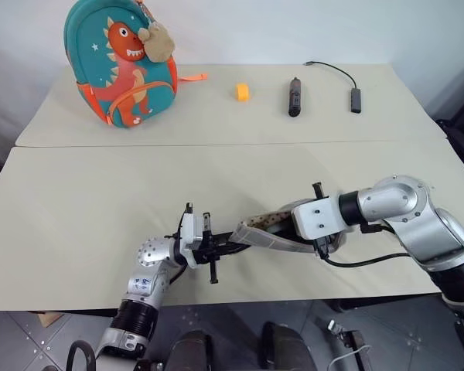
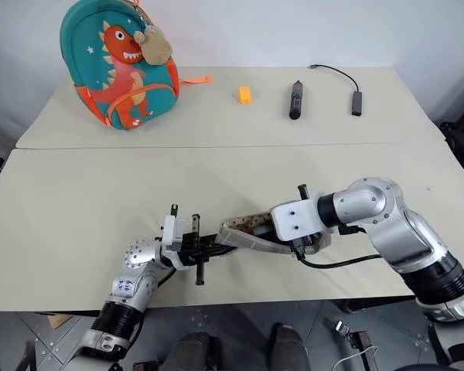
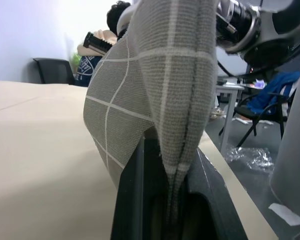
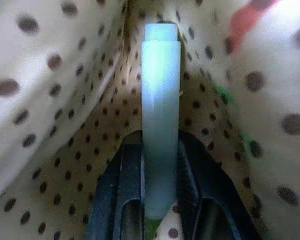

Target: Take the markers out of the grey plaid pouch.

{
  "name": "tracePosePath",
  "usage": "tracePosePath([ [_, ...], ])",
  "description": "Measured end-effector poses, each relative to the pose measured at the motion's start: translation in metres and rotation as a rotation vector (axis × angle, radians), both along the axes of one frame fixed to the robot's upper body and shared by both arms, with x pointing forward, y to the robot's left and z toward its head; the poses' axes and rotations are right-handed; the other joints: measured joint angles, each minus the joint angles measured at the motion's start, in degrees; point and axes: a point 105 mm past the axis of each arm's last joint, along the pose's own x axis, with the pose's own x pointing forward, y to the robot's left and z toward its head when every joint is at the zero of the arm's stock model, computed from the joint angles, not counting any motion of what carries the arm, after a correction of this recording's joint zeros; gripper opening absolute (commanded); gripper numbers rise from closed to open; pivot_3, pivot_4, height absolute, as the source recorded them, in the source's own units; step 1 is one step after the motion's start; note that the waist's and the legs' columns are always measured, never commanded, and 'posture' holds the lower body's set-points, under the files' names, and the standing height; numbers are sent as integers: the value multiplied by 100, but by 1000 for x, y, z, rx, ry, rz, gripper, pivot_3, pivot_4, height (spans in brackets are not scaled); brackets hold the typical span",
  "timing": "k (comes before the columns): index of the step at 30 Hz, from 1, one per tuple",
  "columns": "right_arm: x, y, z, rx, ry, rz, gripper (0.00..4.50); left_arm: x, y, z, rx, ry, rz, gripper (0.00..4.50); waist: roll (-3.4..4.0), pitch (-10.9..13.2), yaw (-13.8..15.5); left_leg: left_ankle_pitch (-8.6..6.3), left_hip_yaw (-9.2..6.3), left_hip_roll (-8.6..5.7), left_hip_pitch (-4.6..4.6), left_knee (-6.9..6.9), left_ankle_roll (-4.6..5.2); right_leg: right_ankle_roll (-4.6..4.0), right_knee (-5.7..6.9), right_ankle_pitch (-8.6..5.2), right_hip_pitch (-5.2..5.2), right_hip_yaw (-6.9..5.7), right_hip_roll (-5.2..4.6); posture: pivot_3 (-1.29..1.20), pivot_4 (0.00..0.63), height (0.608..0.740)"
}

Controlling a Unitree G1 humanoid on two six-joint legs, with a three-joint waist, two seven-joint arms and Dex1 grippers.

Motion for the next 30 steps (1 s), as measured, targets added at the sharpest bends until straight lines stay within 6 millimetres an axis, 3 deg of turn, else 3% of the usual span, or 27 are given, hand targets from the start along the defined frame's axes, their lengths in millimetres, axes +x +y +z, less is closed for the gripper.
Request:
tracePosePath([
  [7, 6, -14, -4, -85, -46, -85, 440, 4, -8, 1, -5, -30, 30, 0, 0, 0, -22, -1, 2, 1, 1, 0, -1, 0, 1, 0, -2, 1, 0, 0, 150, 740],
  [14, 14, -1, -29, 60, -20, -148, 440, 13, 2, -1, -8, -17, 100, 0, 5, -2, -22, 0, 7, 0, 3, -1, -3, 0, 4, 0, -2, 1, 1, 0, 150, 740],
  [18, 13, 6, -26, 273, 166, -254, 440, 16, 9, 1, -22, -33, 140, 0, 6, -3, -20, 1, 1, 5, 6, 0, -3, 0, 5, 0, 2, -2, 3, 0, 150, 740],
  [22, 12, 3, -25, 312, 298, -309, 440, 14, 9, 1, -23, -51, 135, 0, 9, -5, -22, 0, -2, 3, 8, 0, -1, -1, 3, 0, 7, -1, 1, 0, 150, 740],
  [30, 32, 3, -30, 57, -4, -219, 440, 12, 7, -4, 26, -69, 124, 0, 23, -15, -36, 0, 5, 2, 14, -1, -3, -1, 5, 0, 7, 1, 2, 0, 150, 740],
])
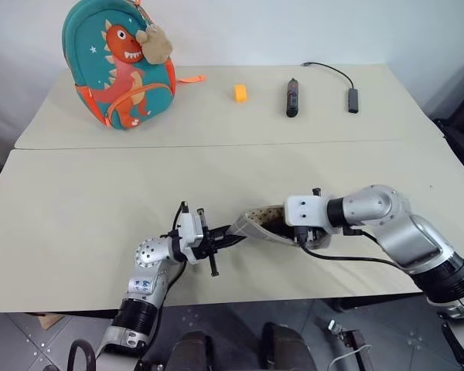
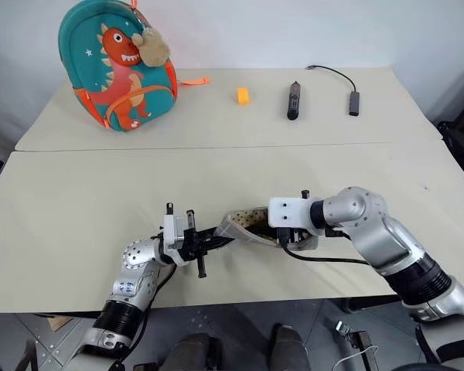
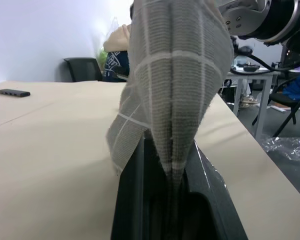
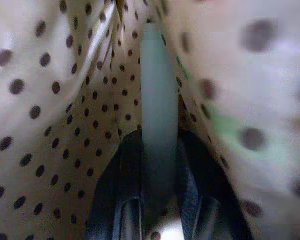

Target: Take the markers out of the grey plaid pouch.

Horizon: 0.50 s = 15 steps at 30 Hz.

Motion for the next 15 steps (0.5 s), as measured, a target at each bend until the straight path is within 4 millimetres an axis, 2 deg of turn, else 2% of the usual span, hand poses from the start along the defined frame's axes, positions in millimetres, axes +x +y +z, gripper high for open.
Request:
tracePosePath([
  [9, -11, 0, -18, -103, 43, 10, 440, -16, -2, -14, 141, -113, -105, 0, 5, -111, -5, -5, -11, 5, 22, -10, -5, -10, -10, -5, 24, -13, 2, 0, 150, 740],
  [15, -10, 12, -25, 160, 269, -158, 440, -15, 9, -22, 218, -177, -94, 0, -89, -195, -79, -32, -50, 56, 99, -23, -40, -71, 14, -39, 72, -38, 20, 0, 150, 740],
])
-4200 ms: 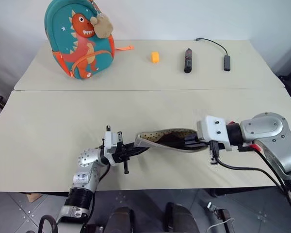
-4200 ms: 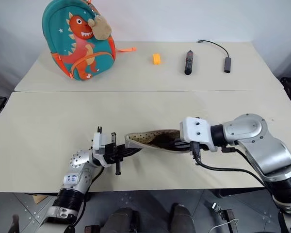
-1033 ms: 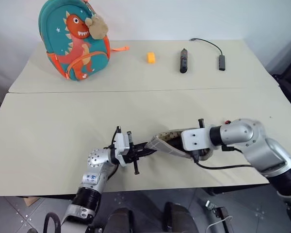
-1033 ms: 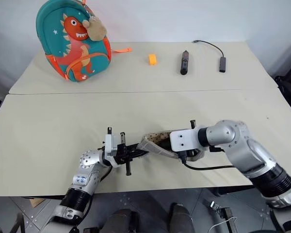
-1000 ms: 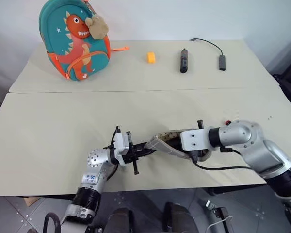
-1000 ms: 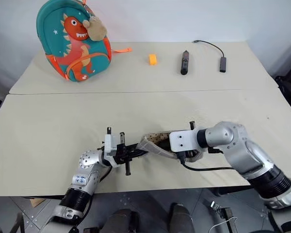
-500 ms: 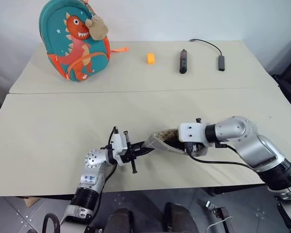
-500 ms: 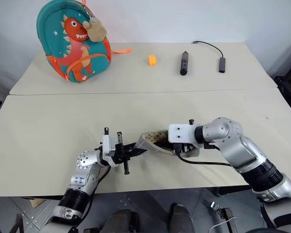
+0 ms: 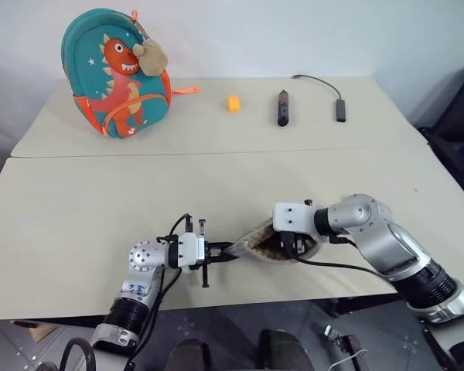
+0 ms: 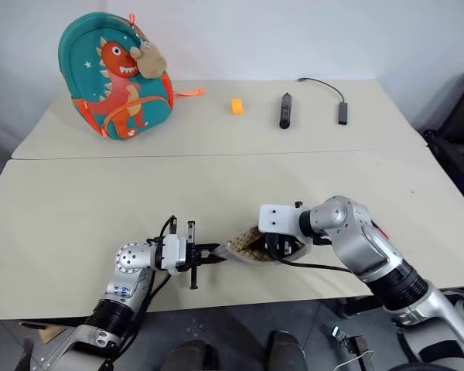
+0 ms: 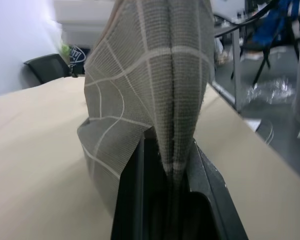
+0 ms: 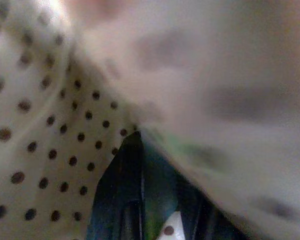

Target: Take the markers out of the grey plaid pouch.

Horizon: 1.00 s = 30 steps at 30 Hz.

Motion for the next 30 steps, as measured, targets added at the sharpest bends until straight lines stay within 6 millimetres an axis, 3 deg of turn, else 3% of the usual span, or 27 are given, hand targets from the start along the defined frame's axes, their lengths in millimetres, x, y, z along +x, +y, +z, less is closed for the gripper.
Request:
tracePosePath([
  [5, -8, -4, 5, 104, 56, 23, 440, -2, 1, 0, -3, -8, -8, 0, 24, 6, -33, -7, 1, 0, -2, 0, 3, -2, 0, -1, -5, 0, 1, 0, 150, 740],
  [10, -11, -11, 8, 87, 39, 92, 440, -1, 0, 2, -26, 2, -3, 0, 82, 35, -43, -10, 19, -7, -5, 0, 9, 2, 0, 1, -13, 7, -2, 0, 150, 740],
  [15, -35, -14, 15, 185, 52, 266, 440, 6, 5, 6, -105, 91, 53, 0, 94, 54, 11, -18, 24, -14, -13, 0, 22, 8, -6, 4, -18, 9, -4, 0, 150, 740],
  [20, -59, -23, 51, 361, 42, 402, 440, 4, 7, 8, -137, 175, 35, 0, 107, 131, 59, -18, 28, -15, -17, 6, 23, 16, -9, 8, -21, 11, -5, 0, 150, 740],
  [23, -63, -33, 76, 418, 11, 393, 440, 3, 14, 6, -142, 228, 43, 0, 110, 142, 79, -19, 27, -11, -17, 8, 23, 16, -8, 8, -22, 9, -5, 0, 150, 740],
  [30, -71, -29, 118, 698, 22, 326, 440, 2, 15, 7, -146, 280, 26, 0, 113, 150, 92, -20, 24, -12, -22, 7, 22, 15, -8, 8, -27, 10, -12, 0, 150, 740],
])
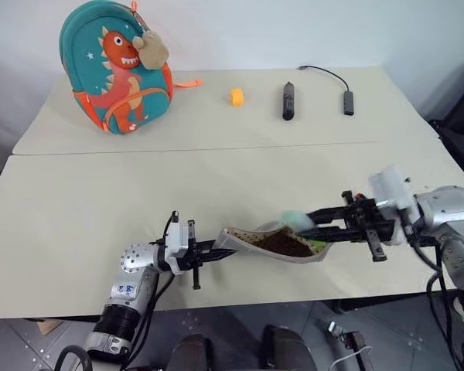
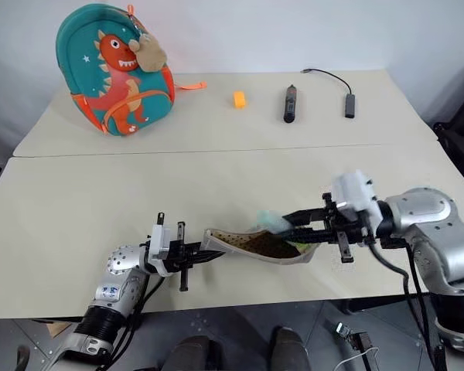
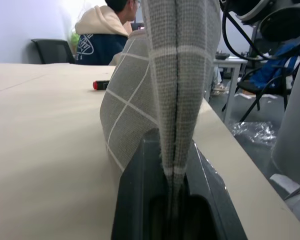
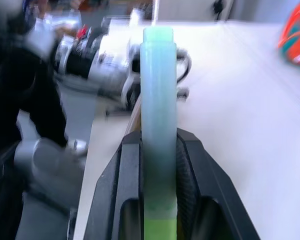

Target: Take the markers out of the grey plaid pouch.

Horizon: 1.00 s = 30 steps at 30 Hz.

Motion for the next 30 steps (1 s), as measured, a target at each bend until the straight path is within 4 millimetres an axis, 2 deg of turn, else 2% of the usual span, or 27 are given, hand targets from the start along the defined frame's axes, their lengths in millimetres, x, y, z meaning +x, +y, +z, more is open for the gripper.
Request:
tracePosePath([
  [3, 0, -7, 19, 128, 70, -79, 440, 2, 3, 2, -14, 12, 11, 0, -2, 2, 11, 0, -2, -1, -3, 0, 1, 0, 0, 0, -1, -2, -4, 0, 150, 740],
  [5, 1, -20, 27, 200, 128, -157, 440, 3, 4, 3, -17, 20, 13, 0, -3, 2, 35, -2, -5, -6, -7, 0, 4, 0, -2, 0, -1, -4, -7, 0, 150, 740],
  [9, 9, -56, 34, 271, 229, -364, 440, 3, 5, 5, -21, 33, 6, 0, -3, 3, 41, -6, -1, -13, -13, 0, 11, 0, -5, 0, -3, -2, -11, 0, 150, 740],
  [11, 12, -73, 29, 270, 264, -461, 440, 2, 5, 6, -23, 37, 3, 0, -3, 3, 40, -6, 1, -13, -13, -1, 11, 0, -5, 0, -5, -2, -9, 0, 150, 740],
  [13, 18, -95, 11, 211, 342, -599, 440, 2, 4, 6, -26, 43, -1, 0, -4, 3, 61, -6, 2, -15, -14, -2, 12, 0, -6, 0, -5, -2, -9, 0, 150, 740],
  [16, 22, -134, -36, -12, 472, -844, 440, 2, 4, 6, -31, 56, -1, 0, -2, 3, 77, -7, 15, -21, -20, -1, 16, 2, -6, 1, -12, 4, -10, 0, 150, 740],
  [18, 24, -140, -54, -85, 502, -890, 440, 2, 6, 6, -37, 65, 3, 0, -1, 3, 61, -7, 16, -21, -20, -1, 16, 5, -5, 3, -18, 8, -10, 0, 150, 740],
  [23, 33, -144, -73, -194, 526, -951, 440, 0, 7, 10, -55, 114, -13, 0, 4, 6, 8, -6, 15, -16, -20, -1, 14, 10, -6, 5, -19, 7, -8, 0, 150, 740],
  [25, 45, -146, -86, -248, 487, -999, 440, -2, 9, 12, -60, 145, -21, 0, 3, 7, 1, -6, 17, -18, -23, 0, 14, 12, -8, 6, -21, 8, -9, 0, 150, 740],
  [30, 61, -144, -101, -282, 394, -1014, 2064, -3, 22, 17, -91, 219, 34, 0, 9, 11, 8, -5, 17, -19, -36, -1, 12, 15, -11, 7, -27, -1, -6, 0, 150, 740],
])
